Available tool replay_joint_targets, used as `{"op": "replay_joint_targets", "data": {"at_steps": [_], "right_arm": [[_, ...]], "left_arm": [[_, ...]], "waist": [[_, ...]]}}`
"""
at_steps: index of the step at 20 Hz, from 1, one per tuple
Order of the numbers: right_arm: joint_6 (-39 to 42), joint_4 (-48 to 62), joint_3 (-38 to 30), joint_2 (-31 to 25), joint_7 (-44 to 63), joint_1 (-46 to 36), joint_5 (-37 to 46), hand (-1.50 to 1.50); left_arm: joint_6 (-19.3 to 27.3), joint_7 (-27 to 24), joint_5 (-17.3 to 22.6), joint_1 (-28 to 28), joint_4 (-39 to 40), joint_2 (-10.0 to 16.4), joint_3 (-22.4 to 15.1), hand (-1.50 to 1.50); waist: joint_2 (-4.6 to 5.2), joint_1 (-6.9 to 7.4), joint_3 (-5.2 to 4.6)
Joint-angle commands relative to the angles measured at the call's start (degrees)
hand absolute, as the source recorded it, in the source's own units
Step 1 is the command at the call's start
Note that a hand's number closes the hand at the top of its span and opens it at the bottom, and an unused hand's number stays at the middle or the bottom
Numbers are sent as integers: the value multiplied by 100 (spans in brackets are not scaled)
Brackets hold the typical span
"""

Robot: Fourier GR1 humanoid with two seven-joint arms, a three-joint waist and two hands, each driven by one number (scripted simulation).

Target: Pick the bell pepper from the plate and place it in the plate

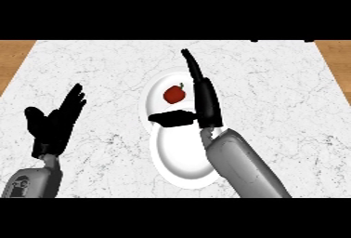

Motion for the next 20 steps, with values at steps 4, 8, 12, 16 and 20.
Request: {"op": "replay_joint_targets", "data": {"at_steps": [4, 8, 12, 16, 20], "right_arm": [[976, -861, -365, -342, -277, 774, -313, -150], [1409, -754, -946, -512, -735, 831, -511, -150], [1674, -566, -1189, -609, -1130, 1146, -440, -150], [1919, -781, -1592, -811, -962, 1183, -471, -150], [1921, -343, -1654, -471, -1334, 1174, -64, -150]], "left_arm": [[27, 20, -111, -320, 330, -59, 100, 0], [-83, -359, -157, 24, 314, -72, 138, 0], [-281, -268, 3, -58, 384, 25, 315, 0], [-222, -211, -101, 139, 94, -75, 233, 0], [-98, -286, -234, 65, 227, -246, 228, 0]], "waist": [[-6, -49, -4], [-4, -27, -4], [-4, -25, -4], [-8, -23, -4], [-3, -14, -4]]}}
